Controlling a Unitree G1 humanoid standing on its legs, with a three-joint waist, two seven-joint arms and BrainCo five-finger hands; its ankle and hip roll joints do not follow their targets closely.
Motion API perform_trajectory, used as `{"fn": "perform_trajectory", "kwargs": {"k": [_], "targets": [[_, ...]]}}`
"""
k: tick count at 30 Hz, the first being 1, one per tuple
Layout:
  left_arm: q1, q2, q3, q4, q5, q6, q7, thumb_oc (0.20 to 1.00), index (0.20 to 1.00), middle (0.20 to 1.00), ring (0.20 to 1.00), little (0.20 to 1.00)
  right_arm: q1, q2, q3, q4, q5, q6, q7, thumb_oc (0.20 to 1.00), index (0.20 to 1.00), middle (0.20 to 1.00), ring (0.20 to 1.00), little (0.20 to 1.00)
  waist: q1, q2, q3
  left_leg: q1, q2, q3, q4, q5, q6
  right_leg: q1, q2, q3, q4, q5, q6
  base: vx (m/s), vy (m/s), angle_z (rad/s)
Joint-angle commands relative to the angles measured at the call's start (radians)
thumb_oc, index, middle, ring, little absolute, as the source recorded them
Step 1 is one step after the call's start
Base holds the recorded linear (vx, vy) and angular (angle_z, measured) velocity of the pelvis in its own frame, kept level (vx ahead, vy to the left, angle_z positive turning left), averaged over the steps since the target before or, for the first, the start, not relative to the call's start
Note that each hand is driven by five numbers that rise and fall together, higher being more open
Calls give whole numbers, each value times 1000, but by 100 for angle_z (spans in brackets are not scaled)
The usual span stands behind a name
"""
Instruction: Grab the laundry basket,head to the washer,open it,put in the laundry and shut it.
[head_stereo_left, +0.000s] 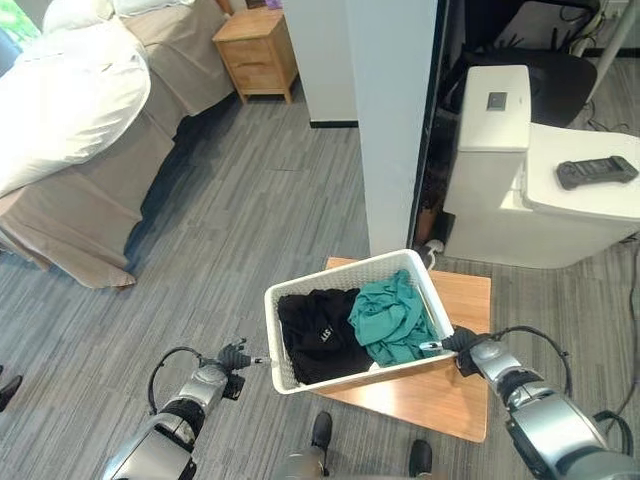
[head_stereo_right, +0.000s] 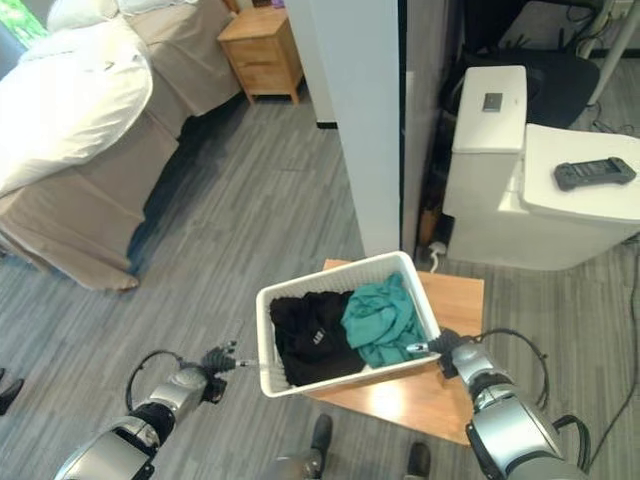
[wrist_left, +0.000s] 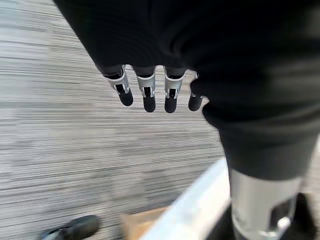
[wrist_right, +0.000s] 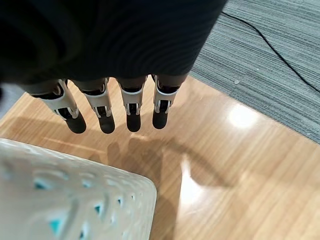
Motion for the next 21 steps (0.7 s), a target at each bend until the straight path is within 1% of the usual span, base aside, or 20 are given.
{"fn": "perform_trajectory", "kwargs": {"k": [1,2,3,5,8,11,12,13,15,17,19,21], "targets": [[-131,13,57,89,24,-40,24,1000,1000,1000,1000,1000,97,31,30,71,-4,37,-7,1000,1000,1000,1000,1000,18,-64,65,-76,8,-47,-38,80,25,-36,-77,14,8,27,36,-31,26,-39],[-136,7,60,128,21,-45,30,1000,1000,1000,1000,1000,105,32,31,55,-5,34,-11,1000,1000,1000,1000,1000,8,-76,69,-79,9,-40,-37,79,28,-45,-76,25,9,32,36,-11,17,-19],[-137,7,60,129,21,-46,30,1000,1000,1000,1000,1000,106,32,31,55,-5,35,-11,1000,1000,1000,1000,1000,8,-76,69,-79,9,-39,-37,79,28,-46,-76,26,9,32,36,-18,28,-17],[-149,-1,55,162,20,-56,35,1000,1000,1000,1000,1000,115,36,33,32,-1,28,-16,1000,1000,1000,1000,1000,-6,-94,78,-81,9,-31,-38,77,33,-61,-76,46,8,42,38,-35,36,-5],[-159,-6,57,174,6,-69,42,1000,1000,1000,1000,1000,125,36,34,15,0,22,-19,1000,1000,1000,1000,1000,-14,-111,83,-82,9,-25,-38,74,38,-74,-76,60,8,49,39,-32,28,-18],[-175,0,49,162,6,-80,53,1000,1000,1000,1000,1000,140,38,38,-6,5,14,-20,1000,1000,1000,1000,1000,-20,-130,84,-84,10,-18,-38,73,41,-85,-74,76,6,56,41,-16,18,-13],[-193,10,47,149,5,-87,62,1000,1000,1000,1000,1000,151,46,41,-11,8,10,-17,1000,1000,1000,1000,1000,-22,-142,83,-86,10,-15,-38,72,43,-90,-74,86,5,60,42,-14,11,-7],[-206,16,44,139,7,-90,68,1000,1000,1000,1000,1000,154,49,44,-13,7,9,-16,1000,1000,1000,1000,1000,-23,-148,82,-86,12,-13,-38,72,43,-91,-74,88,5,61,42,-11,10,-9],[-210,22,43,132,8,-90,68,1000,1000,1000,1000,1000,156,50,46,-15,8,7,-14,1000,1000,1000,1000,1000,-24,-153,81,-86,12,-11,-38,71,44,-92,-73,91,4,63,43,-3,10,-8],[-228,36,36,107,17,-96,75,1000,1000,1000,1000,1000,173,52,48,-23,7,5,-6,1000,1000,1000,1000,1000,-26,-165,77,-81,14,-5,-38,68,46,-95,-73,100,3,66,44,1,13,-13],[-235,43,34,96,22,-98,77,1000,1000,1000,1000,1000,181,51,49,-29,3,4,-1,1000,1000,1000,1000,1000,-27,-170,75,-79,14,-3,-38,66,47,-96,-73,101,2,66,45,-5,5,-19],[-251,55,27,78,45,-95,81,1000,1000,1000,1000,1000,194,47,48,-42,4,0,6,1000,1000,1000,1000,1000,-30,-180,72,-79,16,-1,-38,64,48,-99,-70,109,2,68,46,-24,8,-12]]}}
